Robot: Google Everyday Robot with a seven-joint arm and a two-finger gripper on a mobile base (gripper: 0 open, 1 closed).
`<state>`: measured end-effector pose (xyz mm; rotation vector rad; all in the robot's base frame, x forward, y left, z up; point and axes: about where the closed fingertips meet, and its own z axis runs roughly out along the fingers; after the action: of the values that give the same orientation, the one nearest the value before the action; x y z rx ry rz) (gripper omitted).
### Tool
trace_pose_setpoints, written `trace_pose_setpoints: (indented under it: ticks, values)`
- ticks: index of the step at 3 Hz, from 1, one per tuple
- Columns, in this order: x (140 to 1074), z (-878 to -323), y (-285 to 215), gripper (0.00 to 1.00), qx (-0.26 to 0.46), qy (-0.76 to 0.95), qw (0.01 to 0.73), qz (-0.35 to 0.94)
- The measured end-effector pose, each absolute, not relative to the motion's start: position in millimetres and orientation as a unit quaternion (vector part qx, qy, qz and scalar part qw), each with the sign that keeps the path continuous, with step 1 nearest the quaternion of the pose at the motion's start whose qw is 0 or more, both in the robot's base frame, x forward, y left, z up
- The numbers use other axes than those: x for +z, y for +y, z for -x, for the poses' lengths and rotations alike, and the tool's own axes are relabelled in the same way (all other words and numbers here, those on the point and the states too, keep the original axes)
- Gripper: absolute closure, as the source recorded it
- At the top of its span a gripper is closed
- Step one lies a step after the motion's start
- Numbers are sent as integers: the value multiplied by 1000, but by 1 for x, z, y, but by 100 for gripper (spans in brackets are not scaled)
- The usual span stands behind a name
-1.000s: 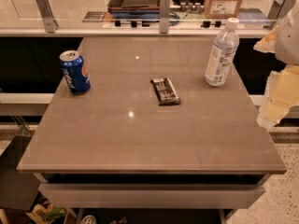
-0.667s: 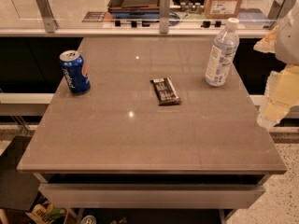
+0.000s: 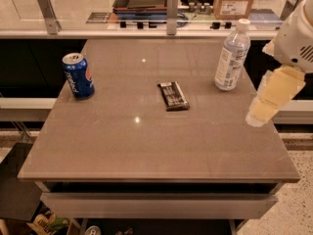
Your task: Pick rxbar chocolate
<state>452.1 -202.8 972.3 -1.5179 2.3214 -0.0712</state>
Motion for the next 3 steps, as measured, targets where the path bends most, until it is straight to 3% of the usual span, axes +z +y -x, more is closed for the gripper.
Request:
trace_pose_setpoints:
  ticks: [3]
  values:
    - [939,-489,-170,0,30,901,268,340]
